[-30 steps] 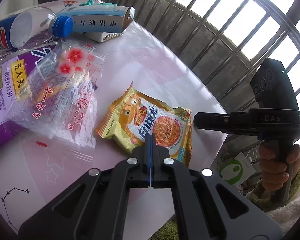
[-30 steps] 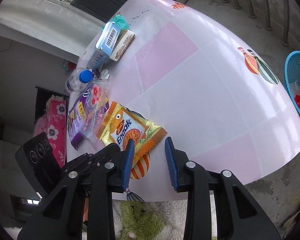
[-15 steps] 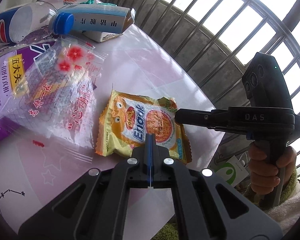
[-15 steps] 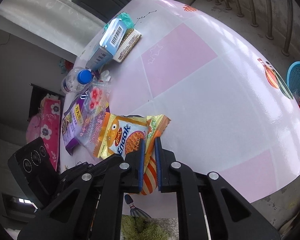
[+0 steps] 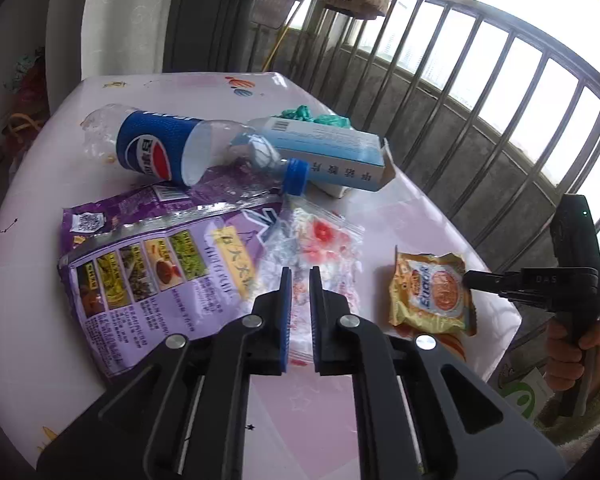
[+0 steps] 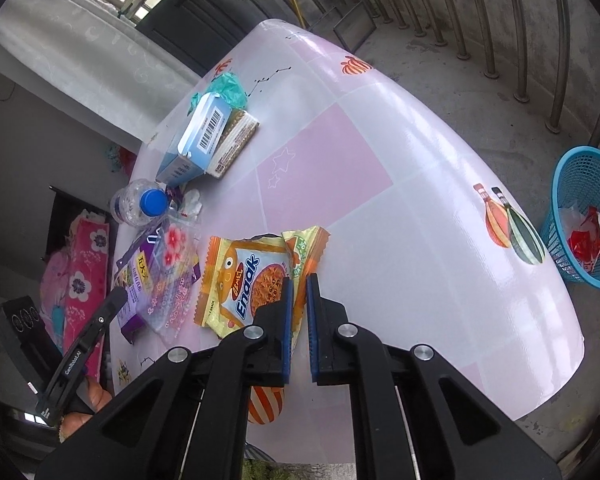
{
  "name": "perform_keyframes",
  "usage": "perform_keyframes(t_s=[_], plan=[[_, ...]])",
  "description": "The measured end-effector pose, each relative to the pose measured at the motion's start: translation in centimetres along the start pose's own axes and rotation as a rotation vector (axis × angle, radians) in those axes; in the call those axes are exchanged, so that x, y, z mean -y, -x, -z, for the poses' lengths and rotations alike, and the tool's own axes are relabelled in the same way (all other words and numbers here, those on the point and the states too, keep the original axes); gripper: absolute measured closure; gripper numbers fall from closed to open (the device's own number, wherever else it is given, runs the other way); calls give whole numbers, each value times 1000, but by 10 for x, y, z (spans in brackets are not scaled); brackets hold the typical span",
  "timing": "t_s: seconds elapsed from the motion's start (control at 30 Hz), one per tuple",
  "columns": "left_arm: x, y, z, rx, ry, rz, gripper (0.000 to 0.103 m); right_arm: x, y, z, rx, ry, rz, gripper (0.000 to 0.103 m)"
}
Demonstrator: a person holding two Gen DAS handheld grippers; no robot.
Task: Collect trash
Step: 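Move the right tool to the yellow Enaak packet and close on its edge, then lift the yellow Enaak packet with the right tool while the left tool grasps the clear candy bag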
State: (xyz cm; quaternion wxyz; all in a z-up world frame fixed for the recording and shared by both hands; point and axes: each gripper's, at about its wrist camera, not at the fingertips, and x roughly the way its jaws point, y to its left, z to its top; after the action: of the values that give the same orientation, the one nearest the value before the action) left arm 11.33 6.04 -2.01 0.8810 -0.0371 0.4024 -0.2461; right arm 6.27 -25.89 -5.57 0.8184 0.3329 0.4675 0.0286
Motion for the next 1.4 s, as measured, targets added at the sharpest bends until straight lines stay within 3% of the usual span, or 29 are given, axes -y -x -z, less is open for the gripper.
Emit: perform_keyframes(t_s=[0.2, 0.4, 0.57, 0.87, 1.13, 1.4], plan=[[-18, -17, 1, -91, 34, -68, 84, -10, 3, -15, 55, 30, -16, 96], [-22, -28, 7, -158, 68, -26, 82, -23, 13, -28, 120, 57, -75, 96], [-22, -30, 13, -189, 95, 28, 82, -35, 3, -24, 102, 111, -68, 96], [-24, -22, 16, -213, 168, 118, 80, -44, -25, -3, 37, 193, 13, 96], [-9, -12, 13, -147, 197, 264, 82, -44, -30, 1, 27, 221, 45, 96], [-6, -34, 17, -172, 255, 251, 89, -38, -35, 3, 13, 211, 58, 96]])
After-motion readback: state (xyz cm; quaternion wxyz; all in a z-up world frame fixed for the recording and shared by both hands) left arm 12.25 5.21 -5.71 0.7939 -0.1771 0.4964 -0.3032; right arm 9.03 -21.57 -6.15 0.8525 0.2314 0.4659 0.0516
